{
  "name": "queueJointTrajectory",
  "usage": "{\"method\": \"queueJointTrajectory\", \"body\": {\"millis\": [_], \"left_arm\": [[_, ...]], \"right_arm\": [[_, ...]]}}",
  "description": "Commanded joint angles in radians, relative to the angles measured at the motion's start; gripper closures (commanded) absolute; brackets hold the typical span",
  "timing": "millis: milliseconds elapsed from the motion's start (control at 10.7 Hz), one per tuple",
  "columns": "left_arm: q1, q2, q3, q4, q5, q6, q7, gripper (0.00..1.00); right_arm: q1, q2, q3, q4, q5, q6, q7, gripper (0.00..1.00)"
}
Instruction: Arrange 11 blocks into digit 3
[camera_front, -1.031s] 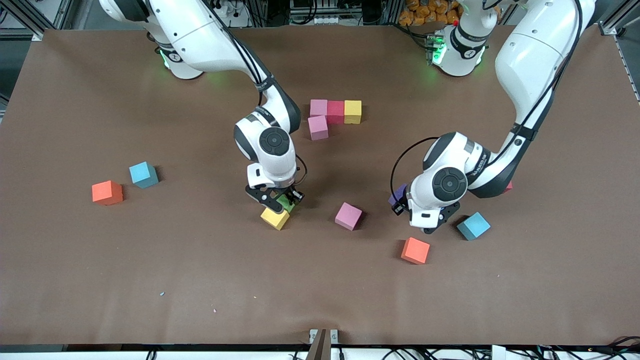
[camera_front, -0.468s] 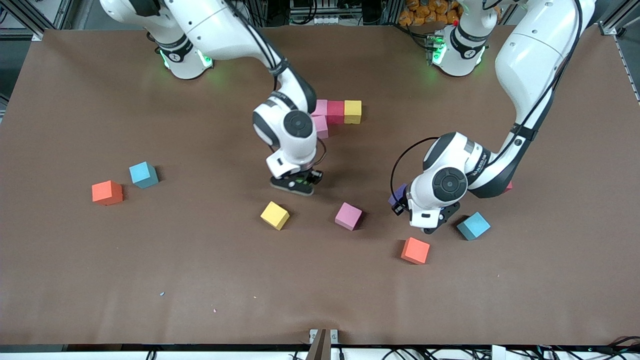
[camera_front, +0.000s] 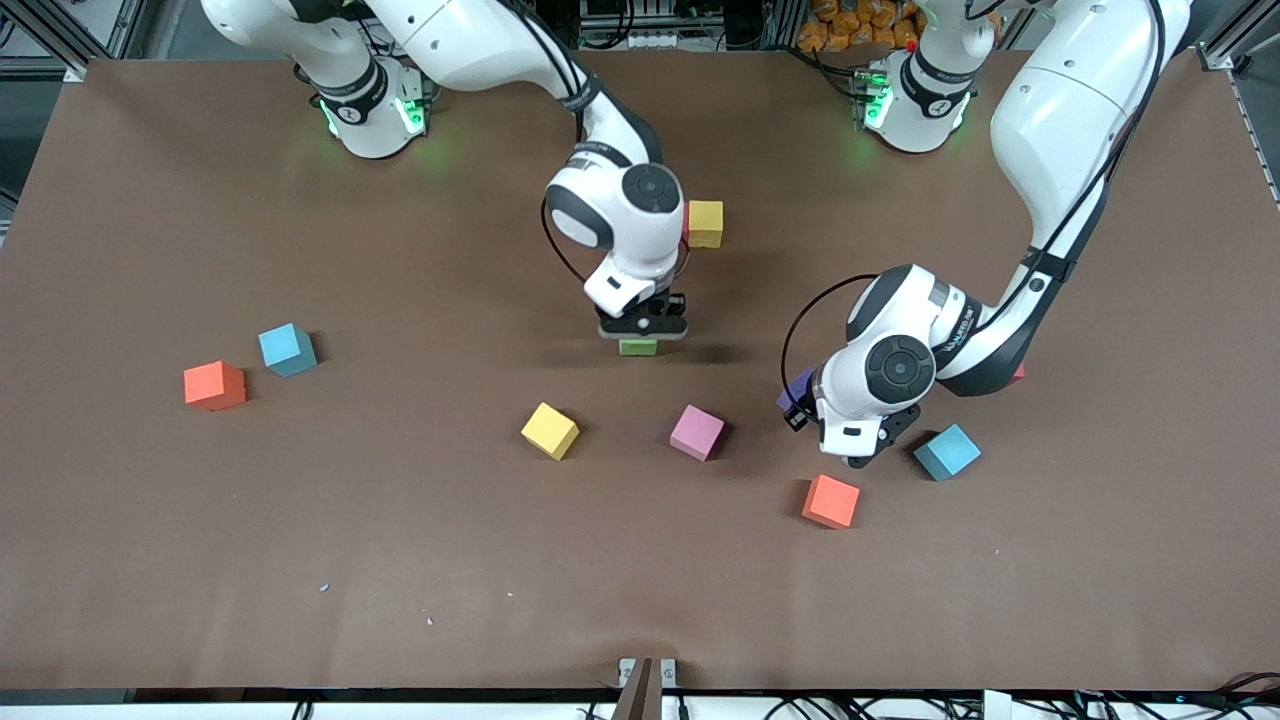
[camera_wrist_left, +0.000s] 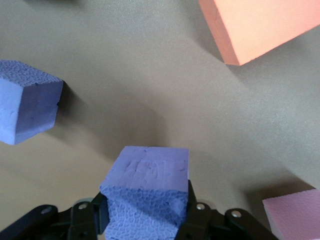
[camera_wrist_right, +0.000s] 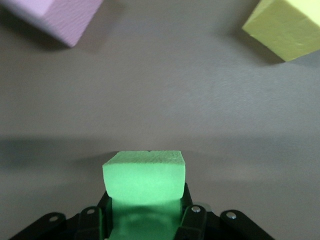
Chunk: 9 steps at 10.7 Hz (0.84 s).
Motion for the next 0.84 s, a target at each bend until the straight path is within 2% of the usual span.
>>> {"method": "queueJointTrajectory", "body": {"millis": [0,94,281,562,750], "left_arm": [[-0.001,0.001,-0.002,0.012,0.006,-0.019,0.003,1.0],[-0.001,0.003,-0.002,0.012,0.006,-0.019,0.003,1.0],[-0.003,0.003,-0.002,0.012,0.006,-0.019,0.003,1.0],[-0.003,0.003,-0.002,0.012,0.006,-0.019,0.003,1.0],[-0.003,0.003,-0.004,0.012,0.006,-0.019,0.005,1.0]], "right_arm": [[-0.013,-0.103,0.014,-0.126,-0.028,0.028,-0.095,1.0],[-0.018,-0.126,0.014,-0.18,-0.028,0.08,-0.116,1.0],[-0.05,-0.158,0.015,-0.31,-0.022,0.335,-0.114,1.0],[-0.052,-0.158,0.023,-0.31,-0.005,0.329,-0.078,1.0],[-0.05,-0.168,0.027,-0.314,0.056,0.278,-0.077,1.0]]}}
